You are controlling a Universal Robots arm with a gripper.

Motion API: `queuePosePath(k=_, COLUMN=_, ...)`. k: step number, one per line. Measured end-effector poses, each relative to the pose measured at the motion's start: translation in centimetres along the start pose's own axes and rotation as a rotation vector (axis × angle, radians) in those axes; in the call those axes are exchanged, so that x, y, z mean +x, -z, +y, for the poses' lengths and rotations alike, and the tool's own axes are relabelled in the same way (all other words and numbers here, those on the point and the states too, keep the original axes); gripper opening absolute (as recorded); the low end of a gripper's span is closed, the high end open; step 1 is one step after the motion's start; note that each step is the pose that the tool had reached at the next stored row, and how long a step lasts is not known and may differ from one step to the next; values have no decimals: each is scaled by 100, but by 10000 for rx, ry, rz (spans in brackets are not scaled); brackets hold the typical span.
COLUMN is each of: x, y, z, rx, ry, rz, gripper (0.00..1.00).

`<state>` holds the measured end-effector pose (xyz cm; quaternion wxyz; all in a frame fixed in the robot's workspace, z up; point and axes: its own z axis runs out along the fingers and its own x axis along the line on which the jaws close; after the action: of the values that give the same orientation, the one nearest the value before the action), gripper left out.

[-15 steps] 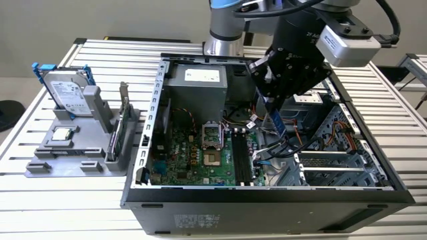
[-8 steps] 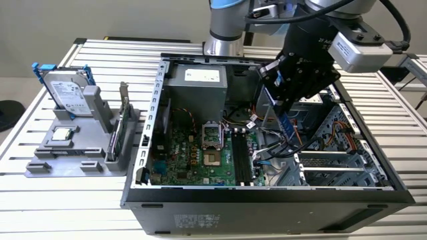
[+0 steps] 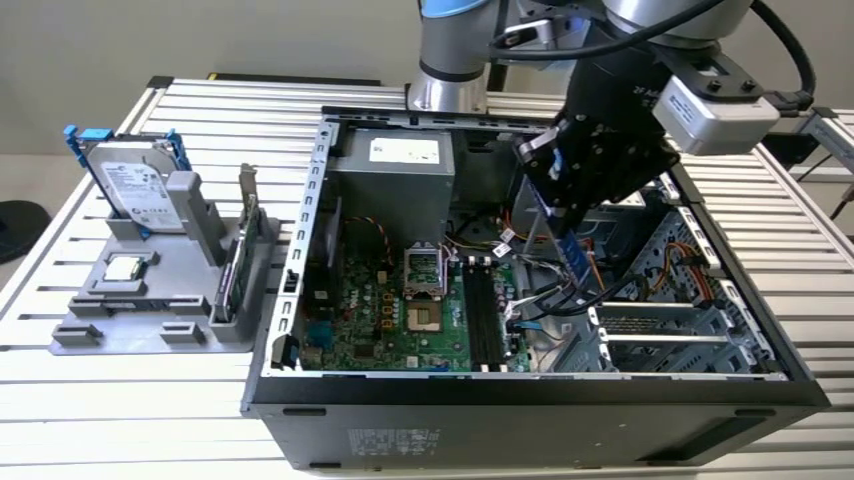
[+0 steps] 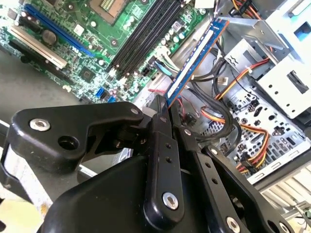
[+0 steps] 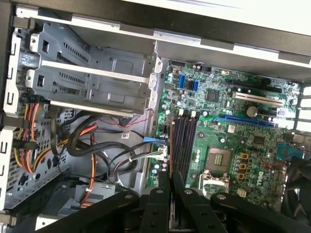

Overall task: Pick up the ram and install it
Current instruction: 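Insert the ram into the slot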

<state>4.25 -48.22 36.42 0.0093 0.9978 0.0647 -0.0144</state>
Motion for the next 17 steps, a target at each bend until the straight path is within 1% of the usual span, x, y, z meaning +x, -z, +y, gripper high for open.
queuePosePath(k=1, x=-7, y=-16, z=1, rx=-5, ry=-1, rz=39, gripper=0)
queuePosePath(k=2, x=-12, y=-33, z=2, rx=-8, ry=-2, rz=63, gripper=0)
queuePosePath(k=6, x=-31, y=-107, z=8, rx=-16, ry=-3, rz=127, gripper=0)
queuePosePath(k=10, x=-60, y=-181, z=18, rx=-22, ry=-4, rz=173, gripper=0)
queuePosePath(k=12, x=-82, y=-213, z=17, rx=-28, ry=-5, rz=220, gripper=0)
queuePosePath(k=13, x=-89, y=-223, z=16, rx=-34, ry=-6, rz=268, gripper=0)
queuePosePath(k=14, x=-89, y=-223, z=16, rx=-38, ry=-6, rz=285, gripper=0)
queuePosePath(k=17, x=-89, y=-224, z=16, rx=-37, ry=-6, rz=284, gripper=0)
